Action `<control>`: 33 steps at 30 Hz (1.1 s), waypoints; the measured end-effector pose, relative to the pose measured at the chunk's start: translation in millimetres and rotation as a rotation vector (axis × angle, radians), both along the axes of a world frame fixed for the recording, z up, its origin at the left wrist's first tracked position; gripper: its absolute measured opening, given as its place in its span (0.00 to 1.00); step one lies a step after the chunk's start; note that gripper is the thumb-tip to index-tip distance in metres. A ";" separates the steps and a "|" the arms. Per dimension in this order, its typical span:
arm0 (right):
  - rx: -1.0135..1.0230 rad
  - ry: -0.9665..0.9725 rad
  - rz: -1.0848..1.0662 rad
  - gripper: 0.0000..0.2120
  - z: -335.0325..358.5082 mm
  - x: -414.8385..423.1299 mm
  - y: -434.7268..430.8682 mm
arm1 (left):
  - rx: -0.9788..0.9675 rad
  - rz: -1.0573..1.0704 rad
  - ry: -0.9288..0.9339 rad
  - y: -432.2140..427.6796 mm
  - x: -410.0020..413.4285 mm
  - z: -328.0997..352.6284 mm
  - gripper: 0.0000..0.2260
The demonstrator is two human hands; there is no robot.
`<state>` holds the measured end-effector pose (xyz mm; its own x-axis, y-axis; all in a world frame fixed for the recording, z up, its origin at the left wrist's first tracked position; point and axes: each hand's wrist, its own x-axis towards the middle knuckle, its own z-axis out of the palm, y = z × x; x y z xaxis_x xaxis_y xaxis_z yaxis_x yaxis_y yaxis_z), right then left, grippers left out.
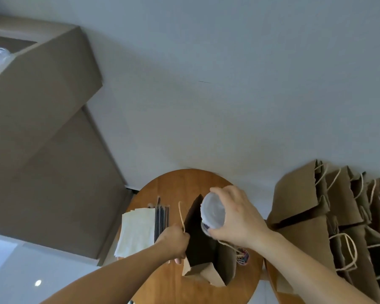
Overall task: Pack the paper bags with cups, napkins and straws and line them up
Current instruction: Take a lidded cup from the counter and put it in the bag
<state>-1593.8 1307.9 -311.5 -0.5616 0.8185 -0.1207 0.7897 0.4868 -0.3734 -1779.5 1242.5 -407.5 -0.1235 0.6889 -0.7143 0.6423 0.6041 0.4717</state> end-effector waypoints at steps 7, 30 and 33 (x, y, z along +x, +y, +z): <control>-0.122 -0.269 0.194 0.46 -53.5 -22.1 -18.6 | -0.032 0.031 -0.146 -1.5 -6.5 -10.8 0.08; -0.454 -0.469 -0.111 0.44 -211.3 -40.4 -17.2 | -0.036 0.028 -0.205 -9.6 -9.2 -35.3 0.03; -0.451 -0.470 -0.113 0.45 -213.7 -39.9 -20.3 | -0.019 0.015 -0.192 -8.5 -8.7 -31.0 0.01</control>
